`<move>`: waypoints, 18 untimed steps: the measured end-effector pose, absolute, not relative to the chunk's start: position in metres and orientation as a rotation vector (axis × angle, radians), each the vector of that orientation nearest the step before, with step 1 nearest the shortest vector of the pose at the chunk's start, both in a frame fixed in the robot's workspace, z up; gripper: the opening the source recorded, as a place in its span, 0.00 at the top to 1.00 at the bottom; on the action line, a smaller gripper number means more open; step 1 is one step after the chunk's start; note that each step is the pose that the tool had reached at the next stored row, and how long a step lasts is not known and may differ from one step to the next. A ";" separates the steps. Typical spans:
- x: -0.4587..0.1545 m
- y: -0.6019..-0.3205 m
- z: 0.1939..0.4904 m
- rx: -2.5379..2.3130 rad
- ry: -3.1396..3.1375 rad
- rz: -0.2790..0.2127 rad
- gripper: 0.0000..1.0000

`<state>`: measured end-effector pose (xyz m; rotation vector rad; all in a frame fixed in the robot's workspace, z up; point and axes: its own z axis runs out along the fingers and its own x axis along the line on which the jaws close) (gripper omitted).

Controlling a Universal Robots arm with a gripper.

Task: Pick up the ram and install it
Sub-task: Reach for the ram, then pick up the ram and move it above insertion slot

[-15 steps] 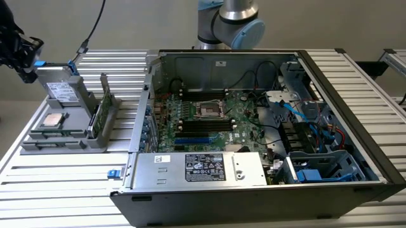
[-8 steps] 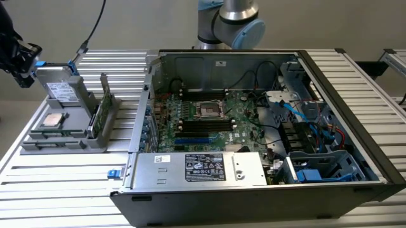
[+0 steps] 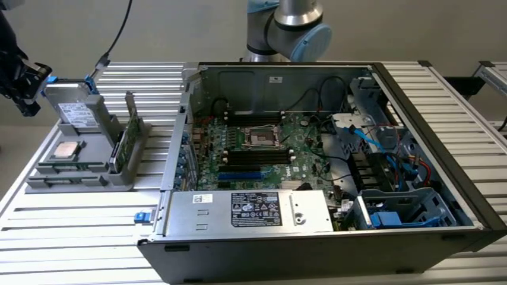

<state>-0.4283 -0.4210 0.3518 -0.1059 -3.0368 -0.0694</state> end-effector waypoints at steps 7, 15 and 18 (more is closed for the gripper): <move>-0.428 -0.421 0.352 -0.106 -3.037 -0.070 0.90; -0.430 -0.421 0.351 -0.106 -3.038 -0.069 0.90; -0.431 -0.420 0.349 -0.041 -3.039 -0.066 0.90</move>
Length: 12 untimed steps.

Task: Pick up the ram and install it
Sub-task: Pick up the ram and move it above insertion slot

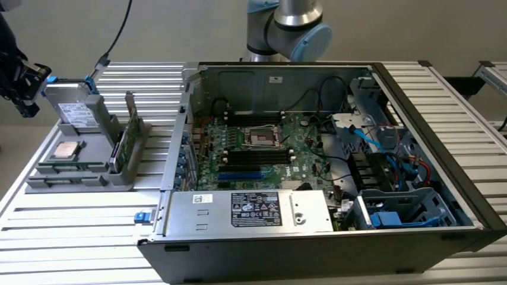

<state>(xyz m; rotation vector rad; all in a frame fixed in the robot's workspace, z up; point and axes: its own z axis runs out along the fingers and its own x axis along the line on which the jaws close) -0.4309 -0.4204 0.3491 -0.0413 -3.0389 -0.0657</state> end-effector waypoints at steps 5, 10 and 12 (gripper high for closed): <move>-0.432 -0.420 0.347 0.097 -3.036 -0.059 0.90; -0.432 -0.420 0.345 0.233 -3.027 -0.052 0.90; -0.432 -0.420 0.344 0.290 -3.022 -0.048 0.90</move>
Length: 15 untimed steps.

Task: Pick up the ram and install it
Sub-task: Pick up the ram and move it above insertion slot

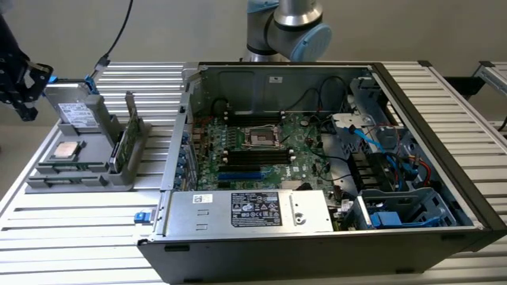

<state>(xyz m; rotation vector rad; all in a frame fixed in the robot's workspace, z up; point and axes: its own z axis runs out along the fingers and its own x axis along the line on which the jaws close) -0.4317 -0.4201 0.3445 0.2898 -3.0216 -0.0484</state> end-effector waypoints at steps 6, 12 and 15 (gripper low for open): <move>-0.432 -0.420 0.342 0.452 -3.000 -0.040 0.90; -0.432 -0.420 0.340 0.615 -2.970 -0.031 0.90; -0.432 -0.420 0.339 0.696 -2.951 -0.026 0.90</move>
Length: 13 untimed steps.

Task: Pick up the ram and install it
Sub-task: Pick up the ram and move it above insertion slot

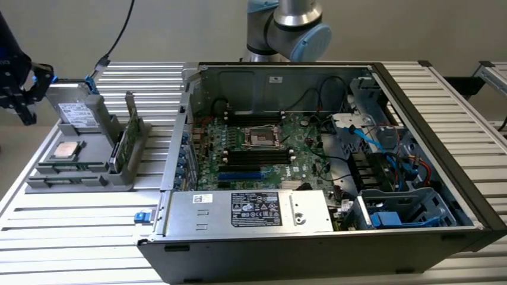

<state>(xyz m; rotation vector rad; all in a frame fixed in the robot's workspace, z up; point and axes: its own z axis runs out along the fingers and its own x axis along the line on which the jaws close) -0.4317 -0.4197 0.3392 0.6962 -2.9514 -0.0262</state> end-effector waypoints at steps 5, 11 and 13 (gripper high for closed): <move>-0.432 -0.420 0.338 0.831 -2.917 -0.025 0.90; -0.432 -0.419 0.337 1.020 -2.865 -0.065 0.90; -0.432 -0.419 0.337 1.074 -2.848 -0.077 0.90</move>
